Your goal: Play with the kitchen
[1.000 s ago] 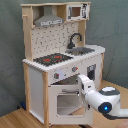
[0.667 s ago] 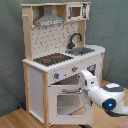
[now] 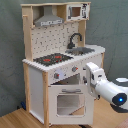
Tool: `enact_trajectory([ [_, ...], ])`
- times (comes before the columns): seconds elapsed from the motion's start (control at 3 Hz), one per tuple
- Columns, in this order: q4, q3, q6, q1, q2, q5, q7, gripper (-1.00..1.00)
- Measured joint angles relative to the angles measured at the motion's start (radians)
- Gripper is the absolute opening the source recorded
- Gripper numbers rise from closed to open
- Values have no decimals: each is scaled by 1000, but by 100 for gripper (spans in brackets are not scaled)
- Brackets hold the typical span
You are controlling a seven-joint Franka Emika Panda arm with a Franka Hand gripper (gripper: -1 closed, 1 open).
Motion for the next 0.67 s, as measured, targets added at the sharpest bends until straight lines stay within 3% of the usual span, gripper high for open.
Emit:
enact_trajectory([
  [0.67,-3,-66,-46,59,0,-74,-158,100],
])
